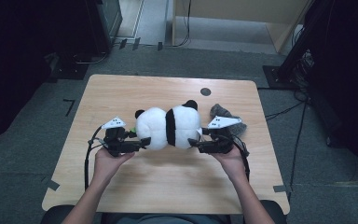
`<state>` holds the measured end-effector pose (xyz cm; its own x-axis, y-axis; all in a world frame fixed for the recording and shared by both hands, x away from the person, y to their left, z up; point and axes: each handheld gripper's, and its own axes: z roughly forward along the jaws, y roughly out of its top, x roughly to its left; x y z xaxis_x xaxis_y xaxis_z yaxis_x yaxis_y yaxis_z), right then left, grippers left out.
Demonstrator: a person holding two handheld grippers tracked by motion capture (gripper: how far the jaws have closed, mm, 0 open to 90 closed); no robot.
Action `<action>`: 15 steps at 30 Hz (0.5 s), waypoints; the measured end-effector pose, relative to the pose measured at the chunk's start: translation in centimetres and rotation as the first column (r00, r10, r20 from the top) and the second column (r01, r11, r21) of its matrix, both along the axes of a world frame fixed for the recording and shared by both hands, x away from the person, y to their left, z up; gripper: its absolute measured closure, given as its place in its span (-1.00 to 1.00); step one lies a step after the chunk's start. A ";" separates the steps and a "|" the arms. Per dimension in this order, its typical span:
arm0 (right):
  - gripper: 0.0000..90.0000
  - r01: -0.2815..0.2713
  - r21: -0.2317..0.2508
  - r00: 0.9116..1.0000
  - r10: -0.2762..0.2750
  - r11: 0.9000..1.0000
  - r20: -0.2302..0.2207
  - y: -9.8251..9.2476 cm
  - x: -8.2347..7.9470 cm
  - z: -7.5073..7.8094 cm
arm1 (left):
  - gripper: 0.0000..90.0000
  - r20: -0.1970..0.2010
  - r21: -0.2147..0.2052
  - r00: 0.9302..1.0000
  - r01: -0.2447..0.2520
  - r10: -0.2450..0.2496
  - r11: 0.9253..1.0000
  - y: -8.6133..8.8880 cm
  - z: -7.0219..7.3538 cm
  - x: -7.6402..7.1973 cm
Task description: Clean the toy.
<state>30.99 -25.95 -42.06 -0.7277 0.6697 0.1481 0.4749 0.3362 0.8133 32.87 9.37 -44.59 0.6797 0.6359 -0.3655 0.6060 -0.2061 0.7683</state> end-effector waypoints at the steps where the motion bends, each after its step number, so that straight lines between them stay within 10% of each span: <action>1: -0.15 0.000 0.000 1.000 0.000 1.000 0.000 0.0 0.0 0.0 | -0.29 -0.005 0.007 1.000 0.004 -0.004 1.000 0.0 -0.1 0.0; 15: -0.22 0.043 -0.018 0.997 -0.044 0.999 -0.064 0.2 0.4 -0.4 | -0.32 0.022 0.077 1.000 -0.001 -0.001 0.997 -0.8 -1.4 0.0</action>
